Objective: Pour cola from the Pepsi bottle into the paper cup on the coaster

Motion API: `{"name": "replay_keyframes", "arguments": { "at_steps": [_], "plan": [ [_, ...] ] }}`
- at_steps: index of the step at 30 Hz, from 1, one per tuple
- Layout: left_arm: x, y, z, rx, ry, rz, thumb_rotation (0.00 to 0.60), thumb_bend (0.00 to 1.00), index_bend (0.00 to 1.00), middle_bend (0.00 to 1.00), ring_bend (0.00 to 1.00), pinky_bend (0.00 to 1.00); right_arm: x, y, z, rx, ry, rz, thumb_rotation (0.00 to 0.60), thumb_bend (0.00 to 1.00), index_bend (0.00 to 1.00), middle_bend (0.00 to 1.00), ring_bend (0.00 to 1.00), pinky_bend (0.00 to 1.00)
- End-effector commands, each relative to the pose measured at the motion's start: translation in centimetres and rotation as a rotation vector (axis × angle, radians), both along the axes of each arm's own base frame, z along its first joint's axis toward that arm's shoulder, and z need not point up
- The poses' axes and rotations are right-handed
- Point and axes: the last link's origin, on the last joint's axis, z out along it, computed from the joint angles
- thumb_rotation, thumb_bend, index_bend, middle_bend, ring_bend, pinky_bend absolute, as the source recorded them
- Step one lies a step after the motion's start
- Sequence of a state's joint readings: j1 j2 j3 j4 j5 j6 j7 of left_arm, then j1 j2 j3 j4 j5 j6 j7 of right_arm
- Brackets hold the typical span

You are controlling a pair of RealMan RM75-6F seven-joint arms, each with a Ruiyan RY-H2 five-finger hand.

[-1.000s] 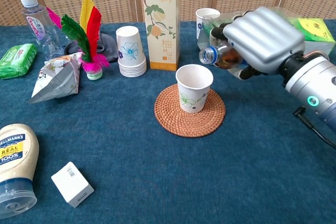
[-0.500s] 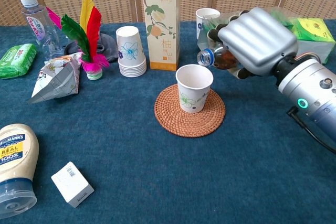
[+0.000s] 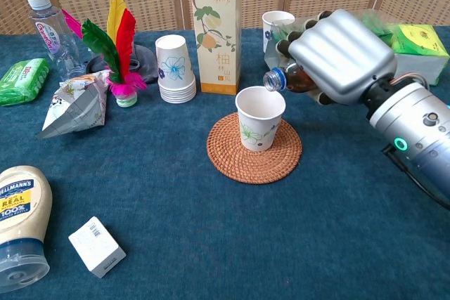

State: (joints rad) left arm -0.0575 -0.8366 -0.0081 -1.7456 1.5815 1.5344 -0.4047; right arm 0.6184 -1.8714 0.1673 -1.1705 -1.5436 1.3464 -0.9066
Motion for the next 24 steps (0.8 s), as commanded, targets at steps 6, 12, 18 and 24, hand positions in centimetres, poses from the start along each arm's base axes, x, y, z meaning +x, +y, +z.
{"name": "replay_keyframes", "arguments": {
  "at_steps": [6,12,18,24],
  "plan": [
    [-0.06,0.04,0.07,0.000,-0.003,0.003,0.600,0.29,0.00,0.00,0.00,0.00,0.26,0.17,-0.50,-0.024,0.039,0.020,0.600,0.83,0.41,0.41,0.34,0.63],
    [-0.07,0.03,0.07,-0.002,-0.003,0.003,0.600,0.29,0.00,0.00,0.00,0.00,0.17,0.12,-0.72,-0.033,0.080,0.044,0.600,0.83,0.41,0.41,0.34,0.63],
    [-0.04,-0.03,0.11,0.001,-0.004,0.002,0.600,0.29,0.00,0.00,0.00,0.00,0.04,0.07,-0.75,-0.045,0.107,0.060,0.600,0.83,0.41,0.41,0.34,0.63],
    [-0.01,-0.05,0.04,-0.003,-0.002,0.001,0.600,0.29,0.00,0.00,0.00,0.00,0.14,-0.05,-0.75,-0.057,0.116,0.061,0.600,0.84,0.41,0.41,0.34,0.63]
  ]
}}
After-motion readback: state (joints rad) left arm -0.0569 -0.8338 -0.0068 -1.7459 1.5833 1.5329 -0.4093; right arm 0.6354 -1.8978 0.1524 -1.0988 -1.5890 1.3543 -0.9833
